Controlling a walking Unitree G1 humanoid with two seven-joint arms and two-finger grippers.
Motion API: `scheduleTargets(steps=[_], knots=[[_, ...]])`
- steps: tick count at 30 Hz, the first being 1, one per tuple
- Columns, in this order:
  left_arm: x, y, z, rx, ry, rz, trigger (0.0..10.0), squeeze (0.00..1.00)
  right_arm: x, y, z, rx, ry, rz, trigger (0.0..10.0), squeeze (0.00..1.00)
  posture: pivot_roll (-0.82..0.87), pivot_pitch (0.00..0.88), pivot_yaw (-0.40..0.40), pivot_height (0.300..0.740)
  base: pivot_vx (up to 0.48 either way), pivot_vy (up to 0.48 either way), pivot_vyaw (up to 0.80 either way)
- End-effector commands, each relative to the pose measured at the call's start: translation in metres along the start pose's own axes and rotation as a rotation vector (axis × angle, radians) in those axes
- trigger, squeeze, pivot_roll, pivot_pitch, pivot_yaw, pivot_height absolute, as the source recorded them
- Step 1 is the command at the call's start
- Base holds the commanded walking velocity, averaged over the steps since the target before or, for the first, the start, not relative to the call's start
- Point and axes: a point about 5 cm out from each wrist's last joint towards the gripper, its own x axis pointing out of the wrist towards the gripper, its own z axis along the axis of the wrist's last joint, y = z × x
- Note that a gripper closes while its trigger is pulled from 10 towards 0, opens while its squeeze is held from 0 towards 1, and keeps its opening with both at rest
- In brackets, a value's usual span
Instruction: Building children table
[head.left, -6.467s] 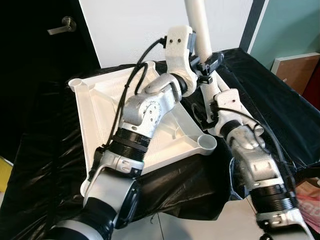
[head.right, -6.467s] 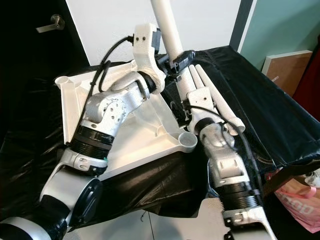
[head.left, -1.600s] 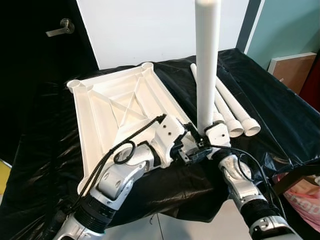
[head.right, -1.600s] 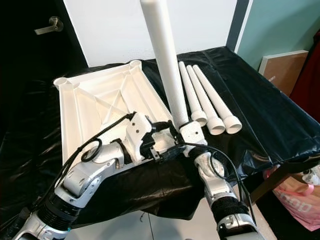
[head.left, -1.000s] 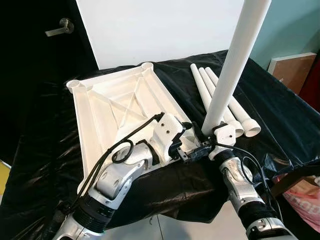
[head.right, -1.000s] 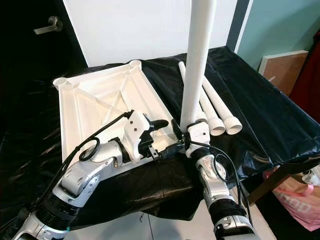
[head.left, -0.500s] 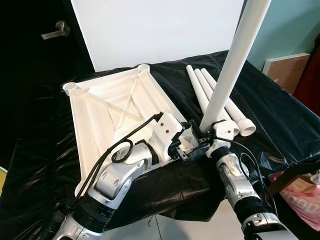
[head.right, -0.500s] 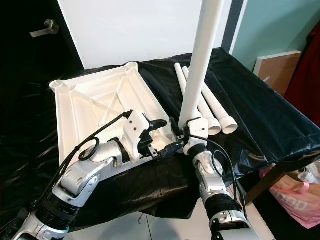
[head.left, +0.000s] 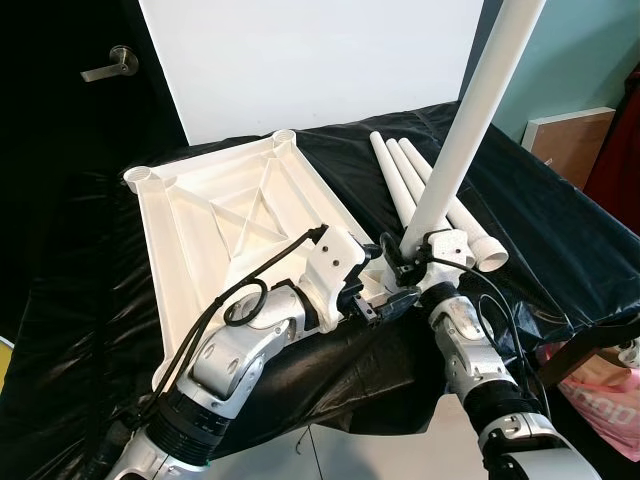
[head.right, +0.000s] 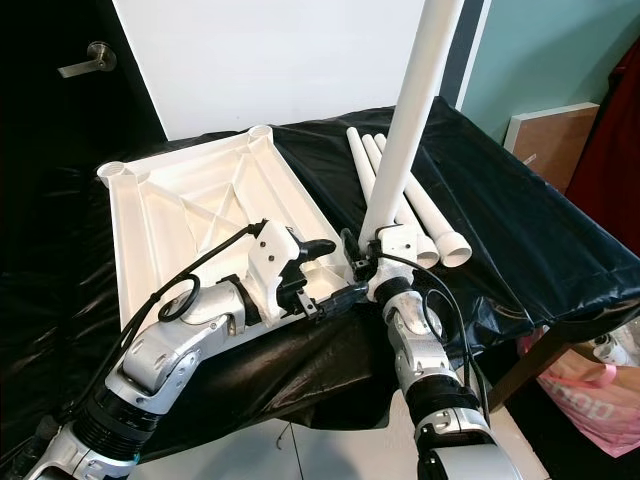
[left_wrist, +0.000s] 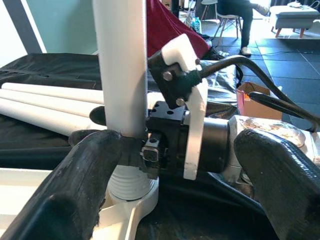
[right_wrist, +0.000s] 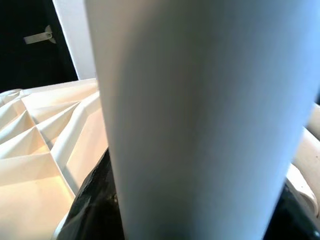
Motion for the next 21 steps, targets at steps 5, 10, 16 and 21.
scheduleTargets(steps=[5, 10, 16, 21], knots=[[-0.001, -0.002, 0.003, 0.015, 0.005, -0.035, 10.0, 0.0, -0.023, -0.007, -0.05, 0.14, 0.291, -0.119, 10.0, 0.0, -0.16, 0.033, 0.038, 0.74, 0.0, 0.0, 0.0], [-0.001, -0.002, 0.003, 0.015, 0.005, -0.037, 10.0, 0.0, -0.024, -0.004, -0.049, 0.099, 0.266, -0.094, 10.0, 0.0, -0.16, 0.029, 0.037, 0.74, 0.0, 0.0, 0.0], [0.0, -0.003, 0.002, 0.018, 0.004, -0.039, 10.0, 0.0, -0.031, 0.004, -0.045, -0.087, 0.191, 0.021, 10.0, 0.0, -0.16, 0.021, 0.036, 0.74, 0.0, 0.0, 0.0], [0.0, -0.003, 0.003, 0.02, 0.002, -0.039, 10.0, 0.0, -0.041, 0.005, -0.042, -0.119, 0.092, 0.067, 10.0, 0.0, -0.16, 0.019, 0.034, 0.74, 0.0, 0.0, 0.0]])
